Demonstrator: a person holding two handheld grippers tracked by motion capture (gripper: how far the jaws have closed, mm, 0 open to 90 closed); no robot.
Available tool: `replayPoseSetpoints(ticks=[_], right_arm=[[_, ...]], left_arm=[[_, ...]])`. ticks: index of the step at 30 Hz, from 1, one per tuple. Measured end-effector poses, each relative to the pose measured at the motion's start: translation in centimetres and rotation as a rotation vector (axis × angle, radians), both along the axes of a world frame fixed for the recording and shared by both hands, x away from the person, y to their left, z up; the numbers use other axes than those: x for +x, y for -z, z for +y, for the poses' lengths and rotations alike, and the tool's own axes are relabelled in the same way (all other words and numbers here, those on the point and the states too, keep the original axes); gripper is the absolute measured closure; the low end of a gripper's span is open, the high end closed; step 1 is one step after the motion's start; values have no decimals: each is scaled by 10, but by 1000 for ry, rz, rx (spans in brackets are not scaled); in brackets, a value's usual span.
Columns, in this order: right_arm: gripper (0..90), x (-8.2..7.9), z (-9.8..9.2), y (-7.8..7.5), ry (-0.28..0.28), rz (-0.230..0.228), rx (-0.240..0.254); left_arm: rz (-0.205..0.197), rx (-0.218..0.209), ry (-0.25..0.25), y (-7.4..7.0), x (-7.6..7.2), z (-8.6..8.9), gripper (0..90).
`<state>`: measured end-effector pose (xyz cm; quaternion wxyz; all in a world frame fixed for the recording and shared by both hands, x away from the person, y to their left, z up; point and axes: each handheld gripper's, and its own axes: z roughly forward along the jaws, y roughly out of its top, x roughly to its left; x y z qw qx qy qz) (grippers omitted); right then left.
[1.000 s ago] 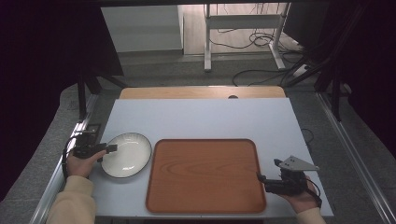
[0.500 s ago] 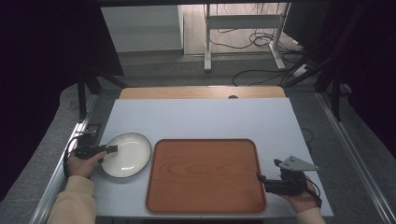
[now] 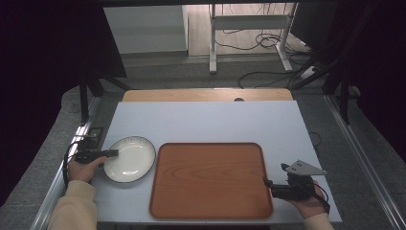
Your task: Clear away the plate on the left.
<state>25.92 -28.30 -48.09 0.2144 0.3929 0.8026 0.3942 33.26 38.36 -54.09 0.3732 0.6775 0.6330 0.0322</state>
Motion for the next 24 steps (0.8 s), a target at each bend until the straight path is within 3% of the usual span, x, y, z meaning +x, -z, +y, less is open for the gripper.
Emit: replayPoseSetpoints(ticks=[8,13,24], right_arm=[[163,0,0,0,2,-1,-2],[163,0,-1,-1,5,-3,0],[165,0,-2,-1,11,-5,-4]], left_arm=[[-23,-25,-7,-11,-3,3,806],[-61,-54,-21,-18,-5,3,836],[-82,-44,-30,-25,-5,-1,844]])
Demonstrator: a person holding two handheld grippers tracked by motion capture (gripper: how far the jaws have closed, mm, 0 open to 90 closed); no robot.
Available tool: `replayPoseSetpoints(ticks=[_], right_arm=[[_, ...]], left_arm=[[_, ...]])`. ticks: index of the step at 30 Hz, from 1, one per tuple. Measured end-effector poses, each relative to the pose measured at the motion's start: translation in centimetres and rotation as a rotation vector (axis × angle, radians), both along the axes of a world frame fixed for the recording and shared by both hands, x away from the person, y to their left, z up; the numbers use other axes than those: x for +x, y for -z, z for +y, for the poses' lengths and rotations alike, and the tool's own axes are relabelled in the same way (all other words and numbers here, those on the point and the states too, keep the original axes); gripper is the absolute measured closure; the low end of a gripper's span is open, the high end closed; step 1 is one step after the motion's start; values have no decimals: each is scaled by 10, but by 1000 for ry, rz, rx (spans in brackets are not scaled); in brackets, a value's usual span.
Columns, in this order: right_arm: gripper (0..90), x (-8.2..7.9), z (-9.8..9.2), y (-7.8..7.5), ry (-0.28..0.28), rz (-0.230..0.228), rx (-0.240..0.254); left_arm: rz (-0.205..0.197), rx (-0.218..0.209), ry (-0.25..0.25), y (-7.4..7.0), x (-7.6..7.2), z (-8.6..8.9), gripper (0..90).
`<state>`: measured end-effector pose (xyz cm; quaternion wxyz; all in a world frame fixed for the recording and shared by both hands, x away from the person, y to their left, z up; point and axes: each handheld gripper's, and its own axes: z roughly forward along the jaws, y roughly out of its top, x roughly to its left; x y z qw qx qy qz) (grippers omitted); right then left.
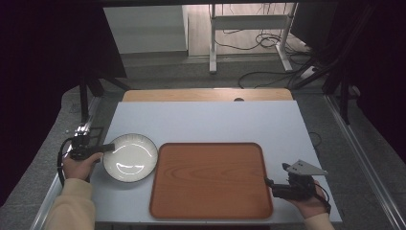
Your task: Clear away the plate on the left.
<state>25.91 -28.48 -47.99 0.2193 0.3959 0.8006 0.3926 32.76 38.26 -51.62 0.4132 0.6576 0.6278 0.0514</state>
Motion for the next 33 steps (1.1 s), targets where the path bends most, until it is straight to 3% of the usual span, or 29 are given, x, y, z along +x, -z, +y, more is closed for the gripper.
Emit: replayPoseSetpoints(ticks=[7,23,33], right_arm=[[165,0,0,0,2,0,0],[165,0,0,0,3,3,3],[165,0,0,0,5,2,2]], left_arm=[[-40,-43,-21,-7,-2,1,833],[-88,-30,-39,-17,-4,-1,821],[-113,-57,-51,-21,-6,2,819]])
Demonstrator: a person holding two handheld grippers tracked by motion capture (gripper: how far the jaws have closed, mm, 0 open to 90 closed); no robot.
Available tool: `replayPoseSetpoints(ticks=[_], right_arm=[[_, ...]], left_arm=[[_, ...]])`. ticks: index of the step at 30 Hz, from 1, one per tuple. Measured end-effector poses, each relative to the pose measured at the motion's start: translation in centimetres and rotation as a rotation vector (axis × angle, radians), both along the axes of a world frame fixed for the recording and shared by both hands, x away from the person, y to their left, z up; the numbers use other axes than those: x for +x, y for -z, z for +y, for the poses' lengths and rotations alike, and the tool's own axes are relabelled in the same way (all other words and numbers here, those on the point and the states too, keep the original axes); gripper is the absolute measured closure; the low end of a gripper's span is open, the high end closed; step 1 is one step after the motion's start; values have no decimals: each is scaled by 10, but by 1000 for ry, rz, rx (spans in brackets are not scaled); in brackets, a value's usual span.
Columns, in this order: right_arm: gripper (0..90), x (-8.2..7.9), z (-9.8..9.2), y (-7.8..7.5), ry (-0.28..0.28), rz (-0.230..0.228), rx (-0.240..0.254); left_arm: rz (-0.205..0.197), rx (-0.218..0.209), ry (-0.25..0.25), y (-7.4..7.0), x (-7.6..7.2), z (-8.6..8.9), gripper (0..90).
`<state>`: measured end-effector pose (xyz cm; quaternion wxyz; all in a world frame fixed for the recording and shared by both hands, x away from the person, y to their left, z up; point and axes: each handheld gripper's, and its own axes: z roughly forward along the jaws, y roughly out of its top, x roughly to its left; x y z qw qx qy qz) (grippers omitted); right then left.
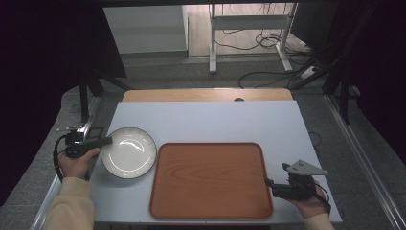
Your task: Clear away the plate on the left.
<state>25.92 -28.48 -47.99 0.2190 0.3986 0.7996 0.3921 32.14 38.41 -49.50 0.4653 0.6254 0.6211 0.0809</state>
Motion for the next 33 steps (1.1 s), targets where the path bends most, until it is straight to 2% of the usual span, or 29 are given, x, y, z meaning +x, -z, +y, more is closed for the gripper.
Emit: replayPoseSetpoints(ticks=[3,12,23,29,33], right_arm=[[165,0,0,0,0,1,1],[165,1,-1,0,6,4,3],[165,1,-1,0,8,5,4],[166,1,-1,0,11,3,4],[166,1,-1,0,11,4,4]], left_arm=[[-4,0,-3,-1,-1,1,819],[-54,-60,4,-10,-4,1,819],[-94,-57,42,-25,-6,-8,818],[-89,-40,38,-26,-6,-9,819],[-93,-48,33,-26,-8,-8,818]])
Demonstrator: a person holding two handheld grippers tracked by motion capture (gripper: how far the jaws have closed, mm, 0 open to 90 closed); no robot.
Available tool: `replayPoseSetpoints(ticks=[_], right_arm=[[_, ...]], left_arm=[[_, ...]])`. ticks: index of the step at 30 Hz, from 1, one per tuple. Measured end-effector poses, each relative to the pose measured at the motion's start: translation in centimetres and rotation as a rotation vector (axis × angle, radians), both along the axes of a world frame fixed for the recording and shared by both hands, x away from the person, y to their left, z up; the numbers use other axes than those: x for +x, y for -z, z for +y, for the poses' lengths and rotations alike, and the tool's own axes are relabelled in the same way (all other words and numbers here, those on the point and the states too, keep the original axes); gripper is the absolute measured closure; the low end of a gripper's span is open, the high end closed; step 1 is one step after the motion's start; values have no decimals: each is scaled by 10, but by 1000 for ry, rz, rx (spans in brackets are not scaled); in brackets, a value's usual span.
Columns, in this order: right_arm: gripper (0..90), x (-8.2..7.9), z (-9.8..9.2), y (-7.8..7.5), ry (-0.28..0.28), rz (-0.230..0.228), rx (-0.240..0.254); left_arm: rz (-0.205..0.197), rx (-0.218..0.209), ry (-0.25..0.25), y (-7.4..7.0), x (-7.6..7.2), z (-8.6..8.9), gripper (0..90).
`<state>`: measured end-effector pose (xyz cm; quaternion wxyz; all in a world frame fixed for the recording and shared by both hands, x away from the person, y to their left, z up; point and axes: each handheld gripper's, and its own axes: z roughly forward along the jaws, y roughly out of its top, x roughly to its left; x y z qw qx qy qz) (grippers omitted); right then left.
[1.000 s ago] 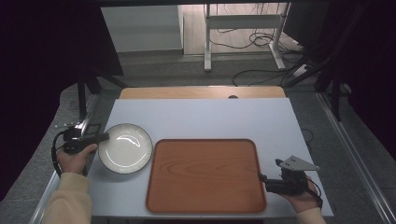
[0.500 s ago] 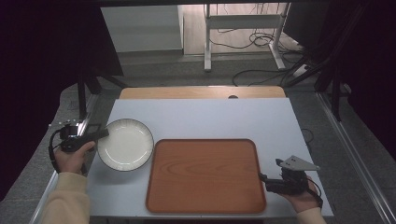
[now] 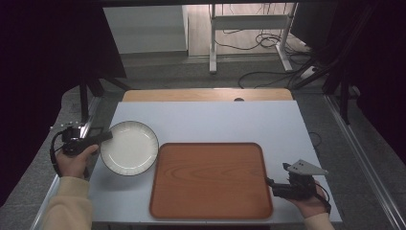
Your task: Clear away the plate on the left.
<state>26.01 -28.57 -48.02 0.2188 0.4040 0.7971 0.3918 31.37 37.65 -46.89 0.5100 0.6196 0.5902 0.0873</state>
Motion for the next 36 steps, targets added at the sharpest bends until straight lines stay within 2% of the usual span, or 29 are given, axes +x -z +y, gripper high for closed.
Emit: replayPoseSetpoints(ticks=[4,8,9,13,27,36], right_arm=[[166,0,0,0,-1,3,-3],[166,1,0,1,3,2,-3],[166,1,-1,1,3,3,-2],[166,1,-1,1,3,2,-4],[166,2,-1,2,3,4,-9],[166,2,-1,3,2,5,-11]], left_arm=[[-27,-8,3,-6,-2,-4,818],[-44,-30,29,-12,-1,-11,819],[-53,-43,50,-15,-1,-16,820],[-65,-28,74,-21,0,-27,818],[-48,-22,112,-20,4,-48,814],[-46,-36,133,-18,5,-58,812]])
